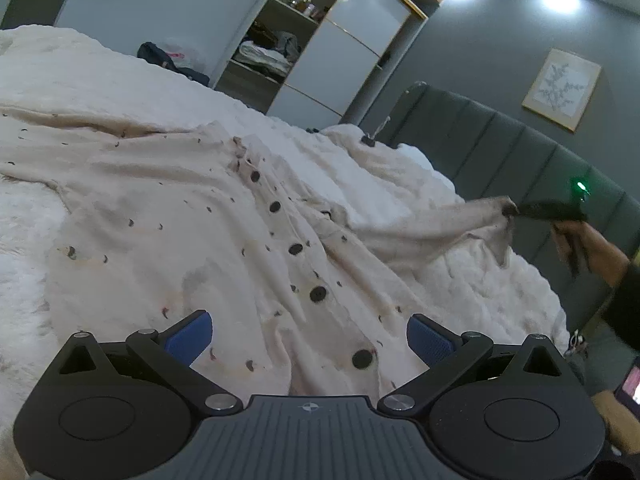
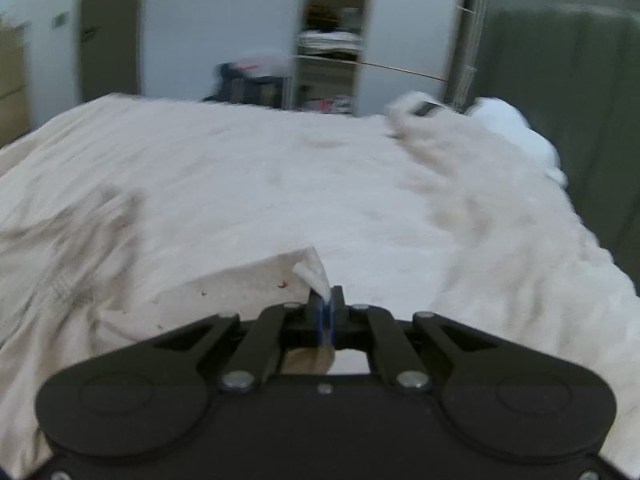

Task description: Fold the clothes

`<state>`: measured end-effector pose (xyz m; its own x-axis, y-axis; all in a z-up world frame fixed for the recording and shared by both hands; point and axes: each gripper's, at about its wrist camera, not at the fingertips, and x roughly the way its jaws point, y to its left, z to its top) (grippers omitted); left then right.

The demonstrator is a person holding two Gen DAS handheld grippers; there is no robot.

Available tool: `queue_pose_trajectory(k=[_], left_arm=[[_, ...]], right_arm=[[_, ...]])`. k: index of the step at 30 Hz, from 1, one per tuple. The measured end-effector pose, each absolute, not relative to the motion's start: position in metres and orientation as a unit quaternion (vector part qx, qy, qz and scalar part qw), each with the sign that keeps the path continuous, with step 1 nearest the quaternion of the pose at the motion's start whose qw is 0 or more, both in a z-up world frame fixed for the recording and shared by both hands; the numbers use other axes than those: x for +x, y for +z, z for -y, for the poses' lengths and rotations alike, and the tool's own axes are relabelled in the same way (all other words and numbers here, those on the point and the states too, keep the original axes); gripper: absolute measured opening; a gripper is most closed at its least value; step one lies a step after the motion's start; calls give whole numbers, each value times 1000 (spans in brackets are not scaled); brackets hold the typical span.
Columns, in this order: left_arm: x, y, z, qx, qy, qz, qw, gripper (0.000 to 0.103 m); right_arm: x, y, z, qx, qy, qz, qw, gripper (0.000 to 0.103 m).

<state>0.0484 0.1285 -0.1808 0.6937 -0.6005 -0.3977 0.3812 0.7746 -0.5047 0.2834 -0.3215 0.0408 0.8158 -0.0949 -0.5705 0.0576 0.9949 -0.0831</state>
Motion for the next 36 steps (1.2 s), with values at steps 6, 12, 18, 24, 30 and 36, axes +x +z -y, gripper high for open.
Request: queue_pose_trajectory(k=[6,12,18,24,30,36], left_arm=[[58,-192,-119,-186,-269,-311,892,103],[66,-204,-104,-157,-263,-344,888,103],[69,-207,-102,-160,-254,-347,888,103],[65,-205,-99,-153,-255,-343,891,103],[60,-205,-101,-155,-265,-338,890,103],[60,-206,-102,-151,-272,-342,887,103]], right_arm=[[335,41,397,-23,-110,-300,947,1],[379,-7,436,-48,-141,-363,920,2],[393,-78,436,-132,-227,-405,876,32],[307,-61,397,-38,-184,-318,929,70],[259,-102,412,125,-168,-345,915,70],[275,-168,439,148,-196,-311,918,60]])
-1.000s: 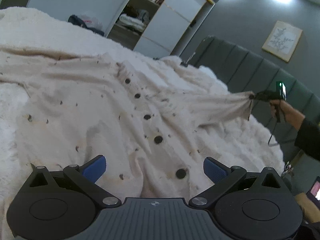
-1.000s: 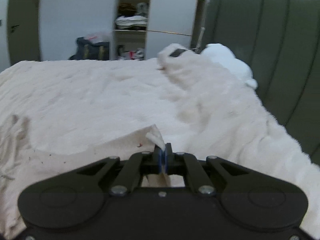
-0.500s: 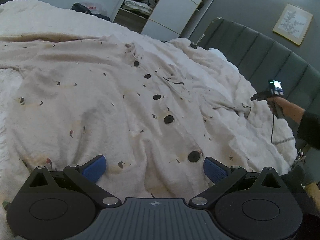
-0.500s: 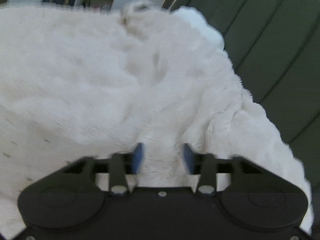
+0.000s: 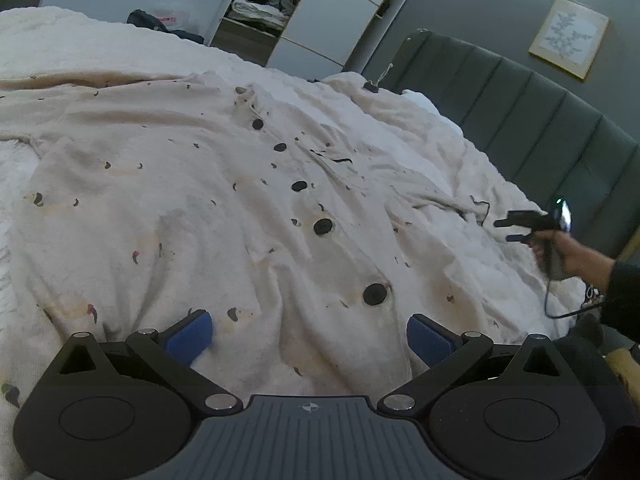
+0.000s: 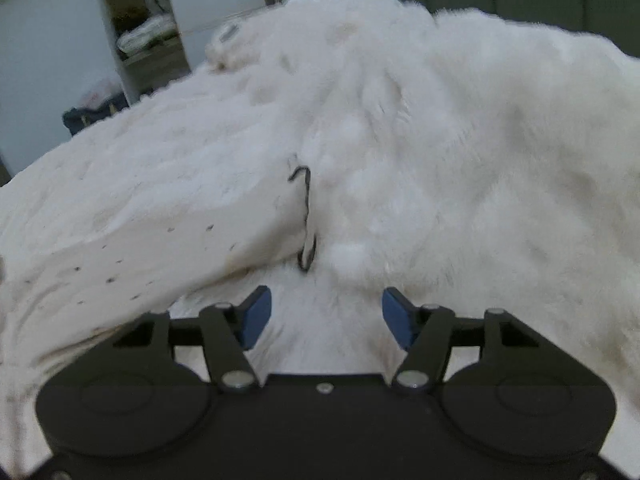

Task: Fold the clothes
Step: 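Pinch the sleeve with the right tool and stretch it along the blanket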

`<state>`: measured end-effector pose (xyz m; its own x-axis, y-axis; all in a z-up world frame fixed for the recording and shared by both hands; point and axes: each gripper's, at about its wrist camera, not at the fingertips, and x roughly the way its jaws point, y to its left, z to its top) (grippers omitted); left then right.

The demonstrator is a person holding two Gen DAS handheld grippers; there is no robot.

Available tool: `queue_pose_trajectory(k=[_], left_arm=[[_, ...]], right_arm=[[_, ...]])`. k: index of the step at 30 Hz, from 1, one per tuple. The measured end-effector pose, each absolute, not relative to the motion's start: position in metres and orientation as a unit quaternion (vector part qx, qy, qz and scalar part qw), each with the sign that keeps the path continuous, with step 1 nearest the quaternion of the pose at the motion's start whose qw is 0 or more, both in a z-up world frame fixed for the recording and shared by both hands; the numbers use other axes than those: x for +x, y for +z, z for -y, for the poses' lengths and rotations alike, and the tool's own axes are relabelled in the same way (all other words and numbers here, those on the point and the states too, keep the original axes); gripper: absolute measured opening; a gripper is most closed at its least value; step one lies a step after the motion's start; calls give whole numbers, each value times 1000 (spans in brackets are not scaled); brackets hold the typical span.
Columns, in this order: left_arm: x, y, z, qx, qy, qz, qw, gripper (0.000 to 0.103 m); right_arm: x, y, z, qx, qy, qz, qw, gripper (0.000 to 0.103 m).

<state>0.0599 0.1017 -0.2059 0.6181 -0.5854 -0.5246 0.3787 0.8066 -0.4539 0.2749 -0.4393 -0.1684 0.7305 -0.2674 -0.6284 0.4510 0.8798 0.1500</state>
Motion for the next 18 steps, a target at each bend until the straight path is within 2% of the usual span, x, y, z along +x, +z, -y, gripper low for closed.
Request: queue_pose_trajectory(k=[3,5,7,8,9,14,18], left_arm=[[64,-209,-98,-149,-265,-347,887,103],[67,-211,-96,-145,-261,-351,887,103],[71,-214,-93,-140,-259,-355,887,103],[73,-215,-92,-138,-258,-357,887,103],[75,-217,-91,-137,-258,-359,886,103],[77,-220,-93,-138,-260,-360,885,103],[77,-220,-93,-137,-260,-359,886,103]], right_arm=[[306,-188,450,147,-198,-306,920,55],[319,-190,456,154,-202,-305,918,48],[329,-190,460,157,-192,-314,916,32],[336,-189,462,154,-184,-322,916,11],[345,-184,462,137,-167,-342,915,0],[360,-122,488,121,-112,-396,903,0],[359,-58,511,137,-88,-402,901,0]])
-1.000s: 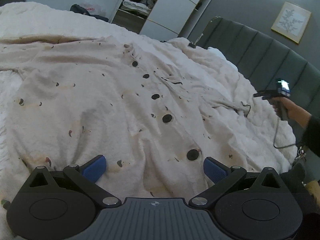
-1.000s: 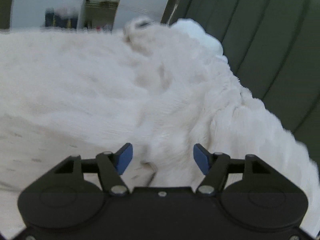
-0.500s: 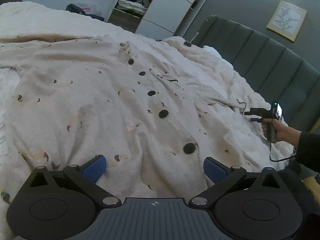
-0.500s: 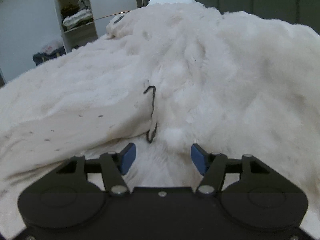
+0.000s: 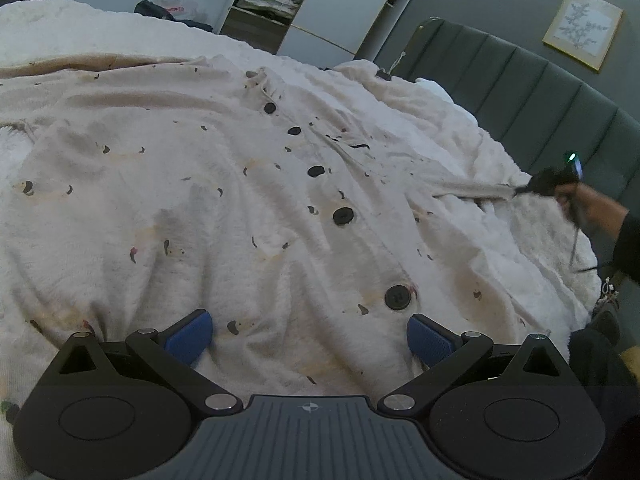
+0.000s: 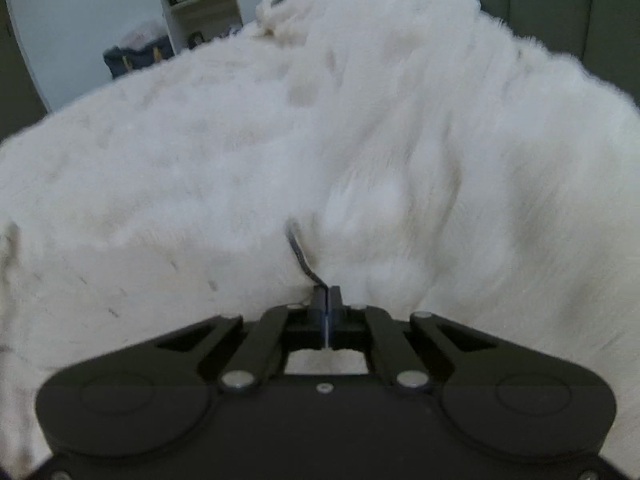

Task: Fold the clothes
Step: 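Pinch the sleeve with the right tool and stretch it along the blanket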

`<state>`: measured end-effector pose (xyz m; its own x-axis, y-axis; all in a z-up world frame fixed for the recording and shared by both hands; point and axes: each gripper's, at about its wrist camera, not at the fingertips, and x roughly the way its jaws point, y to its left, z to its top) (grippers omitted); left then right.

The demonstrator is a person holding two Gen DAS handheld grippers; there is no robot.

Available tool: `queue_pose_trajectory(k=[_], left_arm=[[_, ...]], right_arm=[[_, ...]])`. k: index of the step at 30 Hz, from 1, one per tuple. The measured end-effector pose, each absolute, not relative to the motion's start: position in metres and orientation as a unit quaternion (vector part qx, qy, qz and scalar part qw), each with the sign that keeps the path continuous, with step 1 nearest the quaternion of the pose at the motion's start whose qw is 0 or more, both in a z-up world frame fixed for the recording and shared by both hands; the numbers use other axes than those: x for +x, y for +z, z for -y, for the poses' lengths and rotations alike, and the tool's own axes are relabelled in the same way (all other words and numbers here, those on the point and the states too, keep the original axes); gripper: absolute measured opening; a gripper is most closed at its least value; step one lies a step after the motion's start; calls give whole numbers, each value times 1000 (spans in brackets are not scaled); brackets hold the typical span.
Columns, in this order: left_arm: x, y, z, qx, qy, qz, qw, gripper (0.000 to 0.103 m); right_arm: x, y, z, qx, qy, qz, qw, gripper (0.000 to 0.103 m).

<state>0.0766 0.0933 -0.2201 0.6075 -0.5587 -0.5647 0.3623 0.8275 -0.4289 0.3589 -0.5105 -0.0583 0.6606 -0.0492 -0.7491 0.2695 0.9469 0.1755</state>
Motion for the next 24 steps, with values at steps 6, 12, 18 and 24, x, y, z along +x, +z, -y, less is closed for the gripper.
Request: queue_pose_trajectory(k=[6,12,18,24], left_arm=[[75,-219,-94,-136,-260,-358,886,103],[74,-217,-92,-131,-258,-357,888,103],[65,-218,-79,-80,-246,-336,906,103],[44,-227,-62,-15,-212,-288,934,103]], right_arm=[[344,-33,523,126,-101,-432,887,0],[294,-63,486,122,-117,-395,903,23],[215,-70,380,222,-86,-252,938,73],[167,-103,276,268,-9,-203,942,92]])
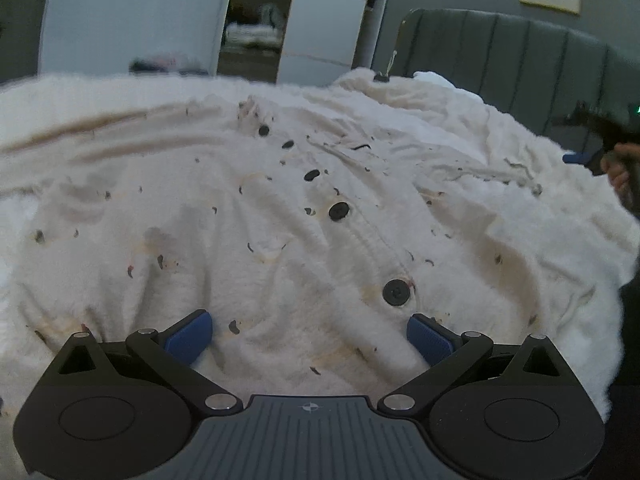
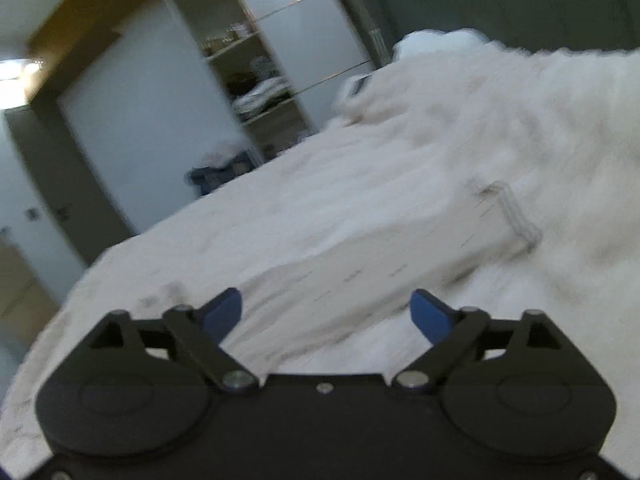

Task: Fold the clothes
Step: 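Pinch the sleeve with the right tool and stretch it along the blanket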

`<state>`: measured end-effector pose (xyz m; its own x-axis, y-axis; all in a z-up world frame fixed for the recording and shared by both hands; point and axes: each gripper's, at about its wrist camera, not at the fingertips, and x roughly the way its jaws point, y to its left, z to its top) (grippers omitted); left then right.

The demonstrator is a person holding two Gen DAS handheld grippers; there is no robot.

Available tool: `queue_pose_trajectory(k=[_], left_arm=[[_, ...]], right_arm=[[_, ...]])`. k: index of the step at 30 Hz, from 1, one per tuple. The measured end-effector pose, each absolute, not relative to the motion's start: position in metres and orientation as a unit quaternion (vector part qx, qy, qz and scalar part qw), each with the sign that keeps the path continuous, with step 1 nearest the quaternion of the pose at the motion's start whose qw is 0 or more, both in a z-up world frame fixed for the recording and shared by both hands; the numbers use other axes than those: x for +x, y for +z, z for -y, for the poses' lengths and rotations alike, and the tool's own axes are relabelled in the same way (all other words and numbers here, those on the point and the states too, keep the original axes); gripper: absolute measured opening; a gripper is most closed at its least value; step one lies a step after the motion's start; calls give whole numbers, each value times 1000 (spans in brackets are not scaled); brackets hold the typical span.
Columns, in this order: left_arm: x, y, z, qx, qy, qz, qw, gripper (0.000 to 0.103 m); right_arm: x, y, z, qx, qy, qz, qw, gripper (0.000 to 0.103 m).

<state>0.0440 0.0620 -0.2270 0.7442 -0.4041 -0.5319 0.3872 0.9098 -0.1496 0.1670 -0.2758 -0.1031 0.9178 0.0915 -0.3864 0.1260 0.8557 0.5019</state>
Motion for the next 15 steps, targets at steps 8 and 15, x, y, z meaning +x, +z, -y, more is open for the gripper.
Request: queue_pose_trajectory(k=[8,15], left_arm=[[38,-238,-64,-17,-186,-270,945,103],[40,-238,-60,-10,-177,-273,946,103]], right_arm=[[144,-159,226,253,40,-166,952,92],[171,-166,222,231,52,-208,949,93]])
